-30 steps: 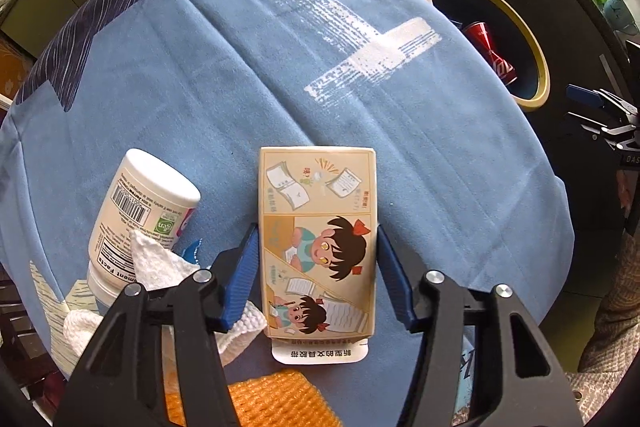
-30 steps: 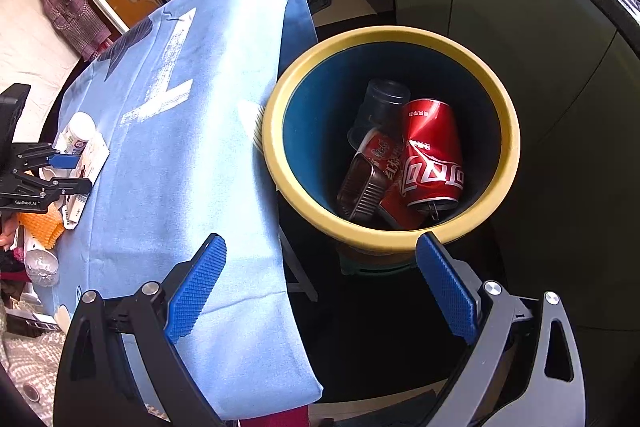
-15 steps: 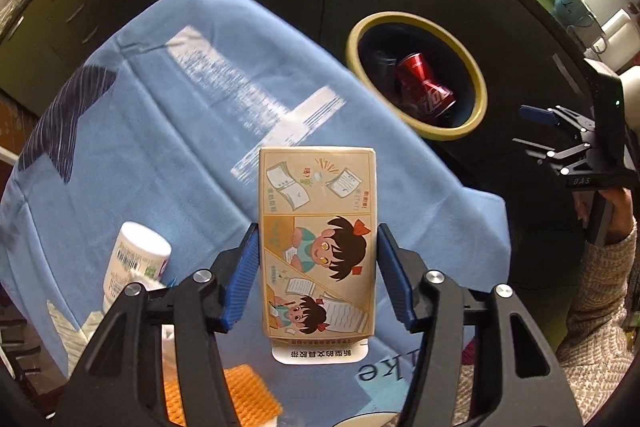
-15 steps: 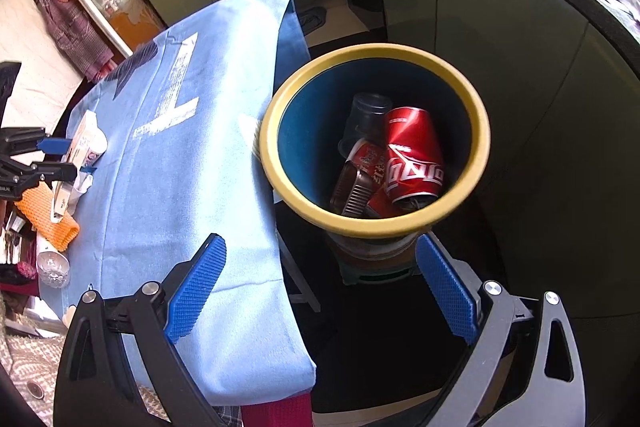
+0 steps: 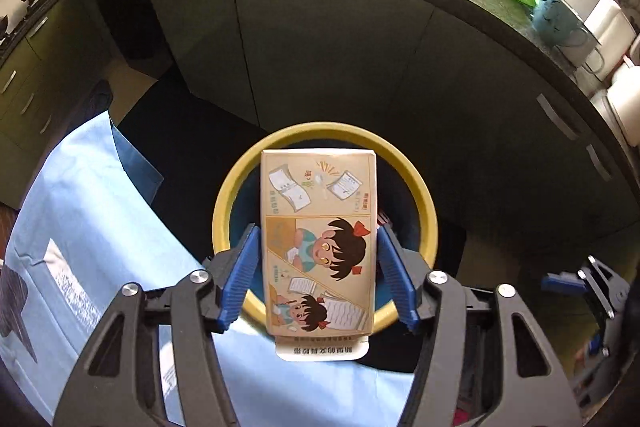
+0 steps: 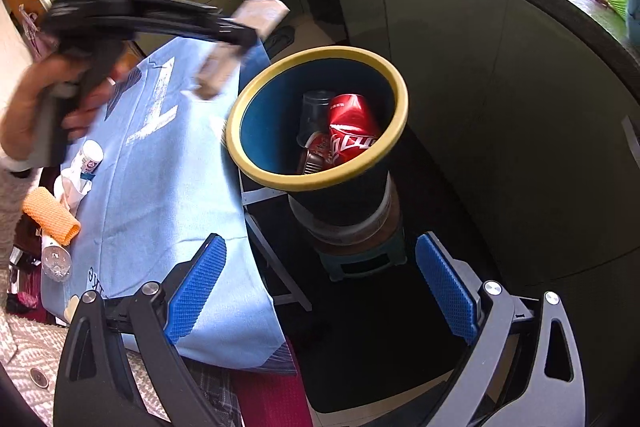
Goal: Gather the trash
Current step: 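Grasp the cartoon-printed cardboard box with the left tool and drop it in the bin, then grasp the white pill bottle with the right tool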
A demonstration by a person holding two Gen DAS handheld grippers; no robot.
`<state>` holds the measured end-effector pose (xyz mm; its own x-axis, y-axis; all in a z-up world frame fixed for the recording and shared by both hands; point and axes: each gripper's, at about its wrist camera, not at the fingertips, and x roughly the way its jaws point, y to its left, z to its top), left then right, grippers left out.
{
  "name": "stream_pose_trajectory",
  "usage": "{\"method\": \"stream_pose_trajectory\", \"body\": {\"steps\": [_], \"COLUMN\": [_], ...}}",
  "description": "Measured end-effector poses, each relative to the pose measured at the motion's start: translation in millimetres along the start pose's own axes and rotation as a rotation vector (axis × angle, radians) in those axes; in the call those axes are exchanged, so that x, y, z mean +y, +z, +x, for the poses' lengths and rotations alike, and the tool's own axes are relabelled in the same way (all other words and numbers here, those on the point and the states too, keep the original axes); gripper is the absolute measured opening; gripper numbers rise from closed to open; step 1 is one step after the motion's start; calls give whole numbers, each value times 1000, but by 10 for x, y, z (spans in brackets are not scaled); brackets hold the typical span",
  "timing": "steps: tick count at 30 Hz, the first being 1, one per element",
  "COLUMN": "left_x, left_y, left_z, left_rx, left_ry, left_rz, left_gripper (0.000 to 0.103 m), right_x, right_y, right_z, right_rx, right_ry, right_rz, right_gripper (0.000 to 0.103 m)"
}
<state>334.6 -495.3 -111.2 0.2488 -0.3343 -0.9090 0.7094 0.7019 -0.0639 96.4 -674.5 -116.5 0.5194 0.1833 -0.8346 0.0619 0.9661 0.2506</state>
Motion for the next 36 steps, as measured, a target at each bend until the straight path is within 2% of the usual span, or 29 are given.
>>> {"method": "stream_pose_trajectory", "body": {"steps": [1,3,6,9,11,14,16,21,24,27,31,36], "left_x": [10,45,150,317,451,711,896,1410,1824,2241,2671,3021], "left_y": [59,114,58,-116,-319,-752,-1085,-2132,-2751,-3235,-3772,-4200], "left_z": [83,123,-157,-704,-1173,-1855,-2235,-2817,-2924,-2922,-2954,-2918], "left_rx": [-5,-6,-46,-125,-200,-327,-402,-560,-618,-649,-716,-811], "left_ry": [16,21,-32,-84,-97,-97,-89,0,111,190,345,443], "left_rz": [-11,-32,-59,-85,-100,-140,-167,-283,-393,-489,-574,-673], "left_gripper": [68,68,68,68,72,83,84,91,91,91,91,91], "right_x": [1,21,106,238,390,707,967,1765,2274,2817,3541,4239], "right_y": [-11,-23,-19,42,105,204,277,489,619,731,783,797], "right_z": [-28,-61,-69,-34,24,148,229,399,545,690,908,1309], "right_rx": [-4,-8,-6,-11,-12,3,16,57,86,112,139,187], "right_ry": [2,8,17,41,68,108,134,217,234,250,255,222], "right_rz": [3,1,-24,-51,-81,-149,-206,-353,-417,-478,-567,-627], "right_gripper": [94,94,95,95,95,95,95,95,95,95,97,98]}}
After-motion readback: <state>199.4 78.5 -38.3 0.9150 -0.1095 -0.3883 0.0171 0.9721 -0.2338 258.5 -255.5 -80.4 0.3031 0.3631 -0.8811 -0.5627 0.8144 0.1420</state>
